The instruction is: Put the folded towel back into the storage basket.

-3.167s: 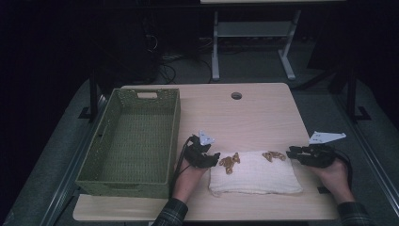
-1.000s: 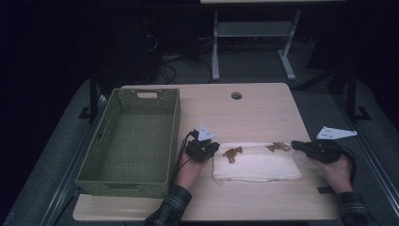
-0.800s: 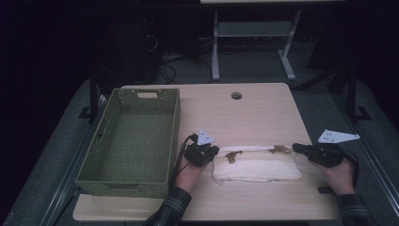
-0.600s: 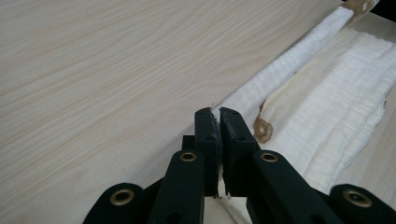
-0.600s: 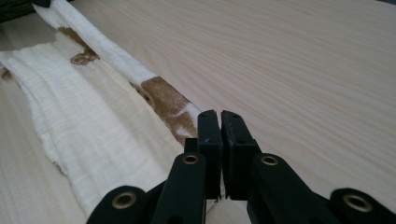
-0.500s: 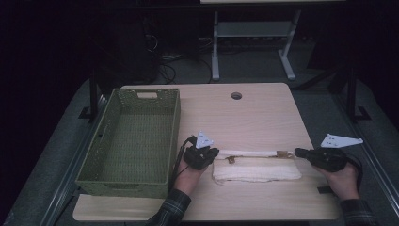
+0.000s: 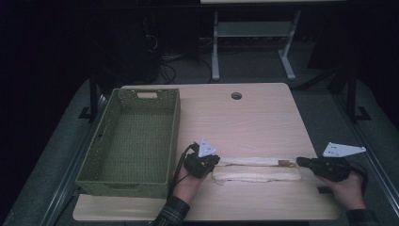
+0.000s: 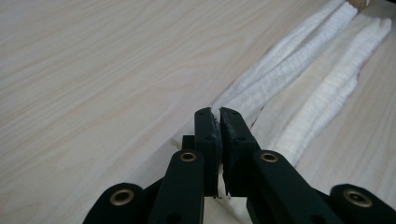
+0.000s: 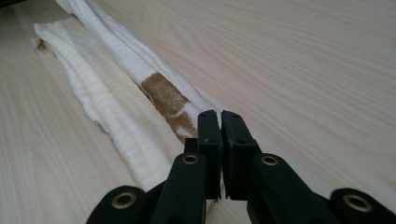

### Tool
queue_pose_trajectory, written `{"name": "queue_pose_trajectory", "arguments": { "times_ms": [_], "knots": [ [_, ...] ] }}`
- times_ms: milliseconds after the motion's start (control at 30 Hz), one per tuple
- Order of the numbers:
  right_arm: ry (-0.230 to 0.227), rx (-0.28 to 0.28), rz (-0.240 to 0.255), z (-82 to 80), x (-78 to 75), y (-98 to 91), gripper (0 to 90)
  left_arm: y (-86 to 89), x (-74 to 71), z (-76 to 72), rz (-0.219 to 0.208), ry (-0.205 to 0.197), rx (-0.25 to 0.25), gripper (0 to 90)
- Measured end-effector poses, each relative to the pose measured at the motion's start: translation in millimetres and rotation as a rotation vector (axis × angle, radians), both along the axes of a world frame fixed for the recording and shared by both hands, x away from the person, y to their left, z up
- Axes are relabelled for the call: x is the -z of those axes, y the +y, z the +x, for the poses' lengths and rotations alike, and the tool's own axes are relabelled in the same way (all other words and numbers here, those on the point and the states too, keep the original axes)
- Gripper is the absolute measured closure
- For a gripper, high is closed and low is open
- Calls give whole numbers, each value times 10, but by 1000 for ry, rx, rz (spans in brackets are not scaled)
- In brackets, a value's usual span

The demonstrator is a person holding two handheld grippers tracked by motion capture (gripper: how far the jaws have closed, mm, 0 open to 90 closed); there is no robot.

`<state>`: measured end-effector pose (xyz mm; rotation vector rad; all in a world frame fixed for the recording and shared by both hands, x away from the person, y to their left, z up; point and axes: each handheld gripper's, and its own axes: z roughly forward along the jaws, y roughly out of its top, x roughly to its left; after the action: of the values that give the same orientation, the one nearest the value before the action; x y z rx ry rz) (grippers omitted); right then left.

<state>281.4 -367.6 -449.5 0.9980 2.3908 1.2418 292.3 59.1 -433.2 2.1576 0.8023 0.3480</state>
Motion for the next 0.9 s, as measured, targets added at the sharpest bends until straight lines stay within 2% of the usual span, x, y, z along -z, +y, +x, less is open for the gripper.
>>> {"name": "queue_pose_trajectory", "arguments": {
  "times_ms": [167, 400, 533, 633, 767, 800, 900],
  "knots": [
    [16, -12, -7, -64, 32, 6, 867, -33, 24, -72, 30, 1, 16, 858],
    [19, -22, 0, -149, 30, -13, 868, 2, 16, -154, 30, 15, 32, 858],
    [42, -36, -9, -199, 64, -7, 862, 8, 54, -180, 43, 40, 44, 855],
    [74, -46, -21, -206, 95, -2, 840, 10, 90, -179, 50, 52, 43, 810],
    [64, -49, 18, -222, 53, -35, 769, 39, 4, -198, -3, 48, 43, 731],
    [55, -45, 27, -229, 30, -44, 769, 45, -31, -204, -31, 46, 42, 725],
    [31, -41, 42, -249, -25, -51, 776, 56, -85, -214, -60, 40, 47, 726]
  ]
}}
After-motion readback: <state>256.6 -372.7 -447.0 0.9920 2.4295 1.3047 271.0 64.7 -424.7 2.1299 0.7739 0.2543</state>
